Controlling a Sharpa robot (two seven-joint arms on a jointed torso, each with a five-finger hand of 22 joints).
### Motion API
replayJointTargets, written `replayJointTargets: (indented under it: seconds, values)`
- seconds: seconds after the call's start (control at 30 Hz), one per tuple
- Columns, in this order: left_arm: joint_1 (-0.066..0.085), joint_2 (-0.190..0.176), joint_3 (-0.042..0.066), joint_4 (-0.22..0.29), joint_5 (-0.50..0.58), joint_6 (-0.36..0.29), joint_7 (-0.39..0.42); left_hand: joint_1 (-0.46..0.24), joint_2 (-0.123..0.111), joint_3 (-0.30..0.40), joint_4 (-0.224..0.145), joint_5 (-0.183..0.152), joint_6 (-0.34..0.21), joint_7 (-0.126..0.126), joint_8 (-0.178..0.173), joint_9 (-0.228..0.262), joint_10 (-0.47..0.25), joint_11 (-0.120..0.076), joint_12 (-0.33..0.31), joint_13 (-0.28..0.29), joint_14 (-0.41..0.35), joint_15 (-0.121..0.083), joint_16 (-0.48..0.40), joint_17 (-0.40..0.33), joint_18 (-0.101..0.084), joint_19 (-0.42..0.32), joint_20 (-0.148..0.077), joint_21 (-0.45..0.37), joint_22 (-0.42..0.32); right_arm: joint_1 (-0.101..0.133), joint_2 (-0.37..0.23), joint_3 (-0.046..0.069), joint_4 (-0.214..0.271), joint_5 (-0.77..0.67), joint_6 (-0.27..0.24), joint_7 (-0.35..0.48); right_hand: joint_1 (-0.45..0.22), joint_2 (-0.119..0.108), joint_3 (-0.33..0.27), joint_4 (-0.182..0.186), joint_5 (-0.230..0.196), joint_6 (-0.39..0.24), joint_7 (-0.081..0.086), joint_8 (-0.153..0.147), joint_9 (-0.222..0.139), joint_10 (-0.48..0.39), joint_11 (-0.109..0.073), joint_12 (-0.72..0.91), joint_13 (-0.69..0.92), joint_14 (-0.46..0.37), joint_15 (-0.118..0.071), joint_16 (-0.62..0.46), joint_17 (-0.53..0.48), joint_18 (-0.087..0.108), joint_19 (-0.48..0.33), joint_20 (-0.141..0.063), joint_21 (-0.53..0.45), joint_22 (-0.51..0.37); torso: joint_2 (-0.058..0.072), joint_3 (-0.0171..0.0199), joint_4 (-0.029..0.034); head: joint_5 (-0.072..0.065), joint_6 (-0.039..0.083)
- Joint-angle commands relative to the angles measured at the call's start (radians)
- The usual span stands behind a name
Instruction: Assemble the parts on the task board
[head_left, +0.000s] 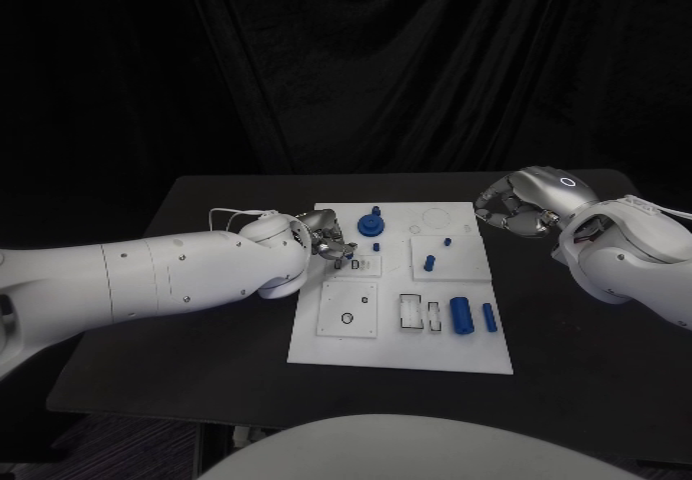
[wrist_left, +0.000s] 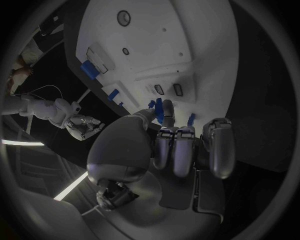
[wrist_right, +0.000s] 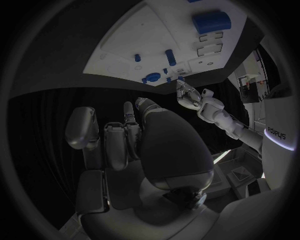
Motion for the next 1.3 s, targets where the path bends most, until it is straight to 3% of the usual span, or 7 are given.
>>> replayJointTargets:
  seconds: [0.03,0.23,0.4,0.7,0.8,1.0,1.3]
  values:
    - [-0.022,-0.002,0.001,0.014,-0.097,-0.233,0.09,0.002,-0.01,0.015,-0.004,-0.001,0.007,-0.007,0.005,-0.001,0.105,-0.007,-0.001,0.262,0.104,-0.007,0.003,0.263,-0.001,0.008,-0.003,0.005,0.191,-0.002,-0.003,0.001,0.001,-0.003,-0.013,-0.012,0.006,-0.002,0.006,0.001,0.001,0.006,0.0,-0.003,-0.001,-0.009,0.0,-0.005,0.09,0.048,0.002,-0.004,0.175,0.02,-0.007,-0.001,-0.003,0.14,-0.002,0.0003,0.0011,-0.004,0.0]
    - [-0.066,0.0,0.001,0.014,-0.116,-0.307,0.113,0.0,-0.012,0.024,0.0,-0.002,0.008,-0.007,0.004,-0.002,0.105,-0.008,-0.001,0.262,0.104,-0.008,0.003,0.263,-0.001,0.008,-0.004,0.004,0.191,-0.002,-0.01,0.001,0.003,-0.003,-0.014,-0.012,0.007,-0.003,0.007,0.001,0.003,0.006,0.0,-0.003,-0.001,-0.009,0.0,-0.004,0.09,0.047,0.002,-0.005,0.175,0.02,-0.007,-0.001,-0.003,0.14,-0.005,0.0015,0.0034,-0.008,0.0]
    - [-0.083,0.008,0.001,0.007,-0.119,-0.316,0.117,-0.004,-0.013,0.03,0.004,-0.004,0.01,-0.007,0.005,-0.002,0.105,-0.008,-0.001,0.262,0.104,-0.008,0.003,0.263,-0.001,0.009,-0.005,0.005,0.192,-0.002,-0.011,0.001,0.002,-0.003,-0.013,-0.012,0.007,-0.003,0.007,0.001,0.005,0.006,0.0,-0.003,-0.001,-0.01,0.0,-0.005,0.089,0.047,0.003,-0.007,0.174,0.021,-0.007,-0.001,-0.005,0.14,-0.008,0.0002,0.0074,-0.01,0.0]
    - [-0.095,0.017,0.001,-0.005,-0.121,-0.284,0.106,-0.009,-0.014,0.035,0.009,-0.006,0.013,-0.007,0.005,-0.003,0.105,-0.008,-0.001,0.262,0.104,-0.009,0.003,0.263,-0.001,0.009,-0.005,0.004,0.192,-0.002,-0.007,0.001,0.002,-0.003,-0.012,-0.012,0.007,-0.003,0.007,0.001,0.005,0.006,0.0,-0.003,-0.001,-0.01,0.0,-0.005,0.089,0.047,0.003,-0.007,0.174,0.021,-0.007,-0.001,-0.005,0.14,-0.008,-0.0001,0.0043,-0.009,0.0]
    - [-0.098,0.015,0.001,-0.006,-0.121,-0.27,0.099,-0.012,-0.015,0.037,0.012,-0.008,0.014,-0.007,0.005,-0.003,0.105,-0.008,-0.001,0.262,0.104,-0.009,0.003,0.263,-0.001,0.01,-0.005,0.004,0.192,-0.003,-0.009,0.001,0.002,-0.003,-0.011,-0.013,0.007,-0.003,0.007,0.001,0.005,0.006,0.0,-0.003,-0.001,-0.01,0.0,-0.005,0.089,0.047,0.003,-0.007,0.174,0.021,-0.007,-0.001,-0.005,0.14,-0.009,0.0003,0.0095,-0.014,0.0]
    - [-0.103,0.013,0.001,-0.01,-0.121,-0.256,0.092,-0.015,-0.017,0.038,0.014,-0.011,0.015,-0.007,0.005,-0.003,0.105,-0.008,-0.001,0.262,0.104,-0.009,0.003,0.263,-0.001,0.01,-0.006,0.003,0.192,-0.003,-0.01,0.001,0.002,-0.003,-0.01,-0.013,0.006,-0.004,0.008,0.001,0.007,0.007,0.001,-0.003,-0.001,-0.01,0.0,-0.005,0.09,0.046,0.003,-0.008,0.173,0.021,-0.008,-0.001,-0.006,0.14,-0.009,0.0015,0.0075,-0.01,0.0]
    - [-0.108,0.014,0.001,-0.011,-0.121,-0.232,0.087,-0.026,-0.02,0.042,0.024,-0.02,0.017,-0.007,0.004,-0.004,0.105,-0.008,-0.001,0.262,0.104,-0.009,0.003,0.263,-0.001,0.01,-0.006,0.002,0.192,-0.003,-0.01,0.001,0.002,-0.003,-0.009,-0.013,0.006,-0.004,0.008,0.001,0.007,0.007,0.001,-0.003,-0.001,-0.01,0.0,-0.005,0.09,0.046,0.003,-0.008,0.173,0.021,-0.008,-0.001,-0.006,0.14,-0.009,-0.0004,0.0096,-0.01,0.0]
